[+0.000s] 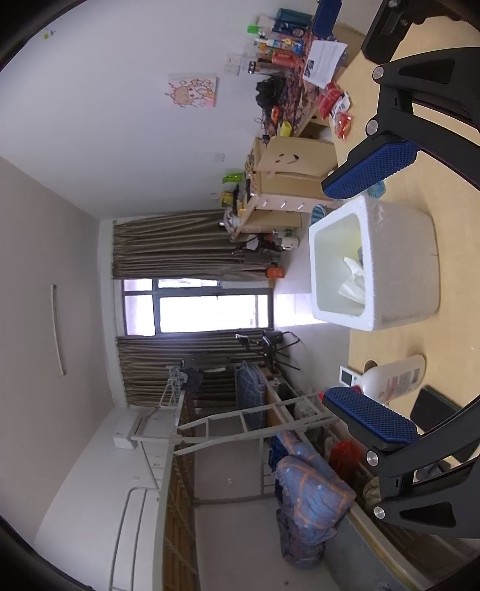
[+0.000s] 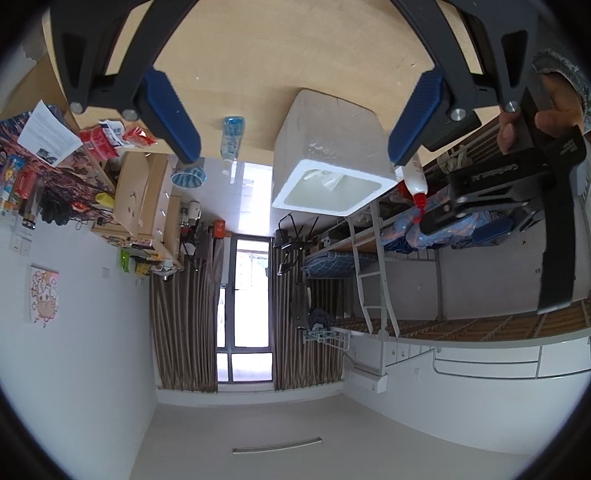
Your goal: Organize soft objects
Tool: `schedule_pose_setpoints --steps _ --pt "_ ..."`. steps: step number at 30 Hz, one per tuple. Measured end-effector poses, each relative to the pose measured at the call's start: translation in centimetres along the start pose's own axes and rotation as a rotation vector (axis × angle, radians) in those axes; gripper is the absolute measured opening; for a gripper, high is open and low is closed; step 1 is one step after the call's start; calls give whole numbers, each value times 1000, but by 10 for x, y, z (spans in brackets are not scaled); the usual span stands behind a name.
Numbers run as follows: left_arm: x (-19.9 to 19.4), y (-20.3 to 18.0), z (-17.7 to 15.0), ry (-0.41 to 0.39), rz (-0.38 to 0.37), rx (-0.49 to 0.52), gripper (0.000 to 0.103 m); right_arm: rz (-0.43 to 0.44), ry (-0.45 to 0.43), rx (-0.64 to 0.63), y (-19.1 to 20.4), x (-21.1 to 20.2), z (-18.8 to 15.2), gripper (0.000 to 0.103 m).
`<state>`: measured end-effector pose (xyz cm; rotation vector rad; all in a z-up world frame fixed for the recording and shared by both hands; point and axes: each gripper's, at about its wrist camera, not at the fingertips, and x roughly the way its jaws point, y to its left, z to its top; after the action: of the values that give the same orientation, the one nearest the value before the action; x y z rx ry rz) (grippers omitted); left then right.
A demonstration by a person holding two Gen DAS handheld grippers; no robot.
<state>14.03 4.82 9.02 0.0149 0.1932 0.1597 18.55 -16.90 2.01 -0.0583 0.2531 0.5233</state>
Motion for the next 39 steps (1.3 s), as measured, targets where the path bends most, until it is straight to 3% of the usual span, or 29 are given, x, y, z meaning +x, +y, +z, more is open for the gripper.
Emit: schedule_pose_setpoints --steps 9,25,34,39 --pt "-42 0 -2 -27 -39 -15 102 0 -26 10 13 -31 -7 103" --pt "-99 6 -24 -89 -35 -49 102 -5 -78 -9 34 -70 -24 103" --pt "-130 2 -65 -154 54 -64 102 -116 -164 12 49 -93 -52 103" --pt "-134 -2 -85 -155 64 -67 102 -207 -186 26 58 -98 -71 103"
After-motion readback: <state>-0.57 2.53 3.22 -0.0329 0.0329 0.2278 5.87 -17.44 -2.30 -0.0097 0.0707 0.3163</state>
